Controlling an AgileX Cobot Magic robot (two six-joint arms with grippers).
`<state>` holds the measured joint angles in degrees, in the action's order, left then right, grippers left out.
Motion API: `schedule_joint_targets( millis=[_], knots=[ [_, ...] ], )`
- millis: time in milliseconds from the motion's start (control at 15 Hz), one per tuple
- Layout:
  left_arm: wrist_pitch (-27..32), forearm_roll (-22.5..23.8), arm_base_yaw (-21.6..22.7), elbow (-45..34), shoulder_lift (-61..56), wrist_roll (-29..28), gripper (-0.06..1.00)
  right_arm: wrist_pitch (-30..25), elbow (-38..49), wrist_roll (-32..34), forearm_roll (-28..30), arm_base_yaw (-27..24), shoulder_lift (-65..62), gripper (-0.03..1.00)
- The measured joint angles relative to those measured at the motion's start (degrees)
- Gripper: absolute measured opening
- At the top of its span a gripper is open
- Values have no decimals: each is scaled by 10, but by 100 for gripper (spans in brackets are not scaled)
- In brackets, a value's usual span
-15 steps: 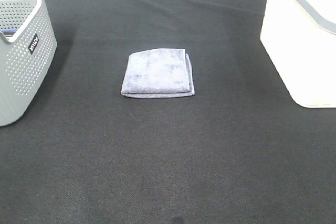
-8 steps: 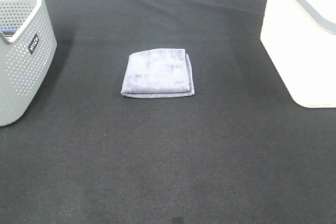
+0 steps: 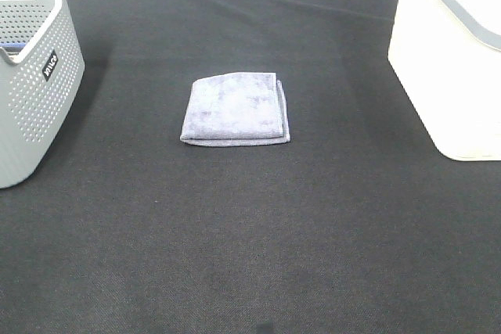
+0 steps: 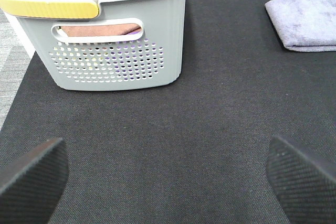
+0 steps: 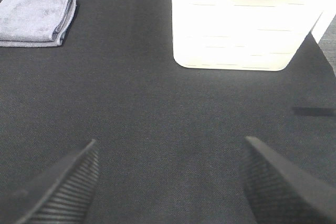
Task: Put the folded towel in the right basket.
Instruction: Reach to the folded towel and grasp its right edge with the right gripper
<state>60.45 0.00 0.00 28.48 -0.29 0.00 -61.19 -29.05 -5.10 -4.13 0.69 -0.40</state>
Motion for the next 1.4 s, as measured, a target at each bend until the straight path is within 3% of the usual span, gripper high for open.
schedule_joint_targets(
  millis=[1400],
  knots=[
    [0, 0, 0, 0, 0, 0, 97, 0, 0, 0, 0, 0, 0, 71]
  ],
)
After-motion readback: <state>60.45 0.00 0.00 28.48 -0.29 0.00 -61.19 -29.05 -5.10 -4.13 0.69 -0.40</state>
